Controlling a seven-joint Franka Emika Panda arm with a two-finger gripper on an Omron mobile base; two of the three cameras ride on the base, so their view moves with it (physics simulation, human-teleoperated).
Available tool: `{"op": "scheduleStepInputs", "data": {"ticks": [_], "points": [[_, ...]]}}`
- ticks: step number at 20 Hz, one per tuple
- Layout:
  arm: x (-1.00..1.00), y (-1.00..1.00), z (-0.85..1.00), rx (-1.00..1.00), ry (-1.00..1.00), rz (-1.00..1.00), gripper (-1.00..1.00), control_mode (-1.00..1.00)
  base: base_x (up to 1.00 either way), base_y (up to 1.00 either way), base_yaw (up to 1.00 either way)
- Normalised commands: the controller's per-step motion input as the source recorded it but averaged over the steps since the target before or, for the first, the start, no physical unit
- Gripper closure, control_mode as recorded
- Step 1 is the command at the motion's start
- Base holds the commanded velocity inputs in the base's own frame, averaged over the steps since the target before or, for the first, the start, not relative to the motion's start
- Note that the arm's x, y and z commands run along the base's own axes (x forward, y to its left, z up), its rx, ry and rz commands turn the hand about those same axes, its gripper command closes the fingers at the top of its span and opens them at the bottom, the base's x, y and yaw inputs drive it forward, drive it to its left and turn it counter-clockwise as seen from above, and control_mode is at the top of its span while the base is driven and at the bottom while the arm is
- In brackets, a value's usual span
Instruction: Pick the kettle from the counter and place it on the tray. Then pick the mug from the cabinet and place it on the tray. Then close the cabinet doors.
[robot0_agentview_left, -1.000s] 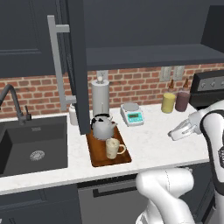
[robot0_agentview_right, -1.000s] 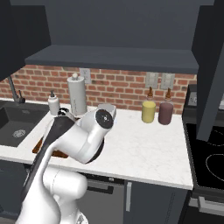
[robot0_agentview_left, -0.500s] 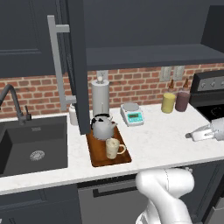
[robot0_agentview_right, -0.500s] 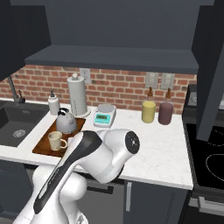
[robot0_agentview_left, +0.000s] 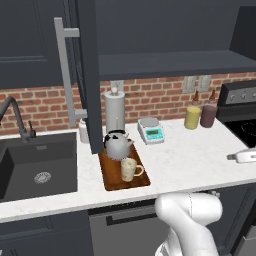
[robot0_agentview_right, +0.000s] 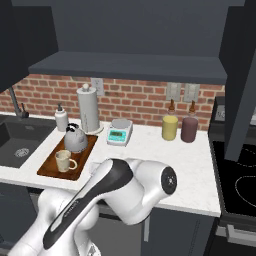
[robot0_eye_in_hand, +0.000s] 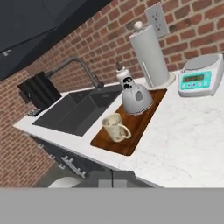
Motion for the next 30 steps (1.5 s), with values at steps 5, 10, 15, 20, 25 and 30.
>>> {"op": "scheduleStepInputs", "data": {"ticks": [5,10,15,20,25,30], "points": [[-0.01,-0.40,0.01,0.09,0.03,-0.03,1.00,-1.00,0.00,0.00,0.00],[-0.02,-0.36,0.00,0.18,0.01,0.00,1.00,-1.00,0.00,0.00,0.00],[-0.17,-0.37,0.05,0.25,-0.01,0.00,1.00,-1.00,0.00,0.00,0.00],[-0.09,-0.17,0.21,0.13,-0.05,0.00,1.00,-1.00,0.00,0.00,0.00],[0.00,-0.20,0.39,0.15,-0.02,0.00,1.00,-1.00,0.00,0.00,0.00],[0.00,-0.23,0.21,0.20,-0.04,0.00,1.00,-1.00,0.00,0.00,0.00]]}}
